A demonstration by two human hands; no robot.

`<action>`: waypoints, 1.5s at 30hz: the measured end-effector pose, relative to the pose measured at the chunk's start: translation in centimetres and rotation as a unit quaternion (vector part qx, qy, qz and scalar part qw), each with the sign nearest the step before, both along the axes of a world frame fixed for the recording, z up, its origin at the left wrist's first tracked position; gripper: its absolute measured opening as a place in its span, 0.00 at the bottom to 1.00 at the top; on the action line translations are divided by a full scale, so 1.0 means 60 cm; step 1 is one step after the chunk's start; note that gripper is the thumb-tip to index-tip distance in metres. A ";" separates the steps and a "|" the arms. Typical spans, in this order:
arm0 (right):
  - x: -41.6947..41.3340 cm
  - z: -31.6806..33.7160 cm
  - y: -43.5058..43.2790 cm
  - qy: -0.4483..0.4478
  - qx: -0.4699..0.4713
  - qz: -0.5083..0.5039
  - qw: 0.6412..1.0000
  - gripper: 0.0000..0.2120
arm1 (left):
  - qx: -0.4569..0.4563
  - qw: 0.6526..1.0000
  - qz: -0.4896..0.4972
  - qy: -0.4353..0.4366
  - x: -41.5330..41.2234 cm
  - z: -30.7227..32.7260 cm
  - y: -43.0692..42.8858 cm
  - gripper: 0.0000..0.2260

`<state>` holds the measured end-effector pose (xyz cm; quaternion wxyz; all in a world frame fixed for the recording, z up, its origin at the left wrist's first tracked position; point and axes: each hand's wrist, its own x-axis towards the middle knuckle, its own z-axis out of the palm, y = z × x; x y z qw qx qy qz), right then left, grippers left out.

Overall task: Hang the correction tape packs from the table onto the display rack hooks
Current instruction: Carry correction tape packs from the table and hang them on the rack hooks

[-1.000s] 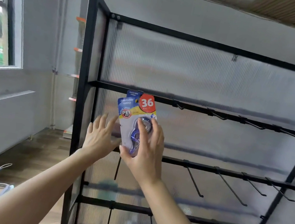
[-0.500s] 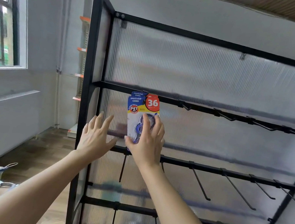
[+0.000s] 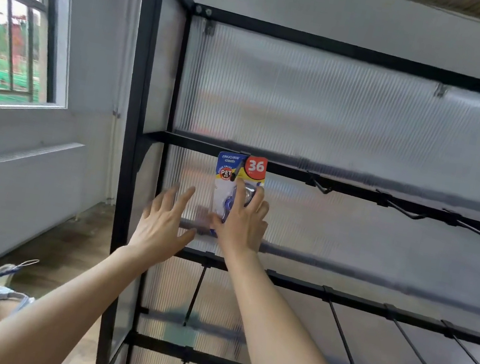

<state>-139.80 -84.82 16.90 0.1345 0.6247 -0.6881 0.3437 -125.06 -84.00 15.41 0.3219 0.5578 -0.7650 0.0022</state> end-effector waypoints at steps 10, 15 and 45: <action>-0.015 -0.006 0.022 0.066 0.058 0.016 0.996 0.40 | 0.015 1.000 0.008 -0.010 -0.004 -0.007 0.008 0.36; -0.043 -0.042 0.117 0.079 0.089 0.009 0.993 0.37 | 0.025 1.000 -0.014 -0.012 -0.011 -0.029 0.067 0.35; -0.186 -0.378 0.859 0.004 0.378 0.002 0.926 0.32 | 0.263 0.961 0.022 -0.077 -0.101 -0.371 0.737 0.33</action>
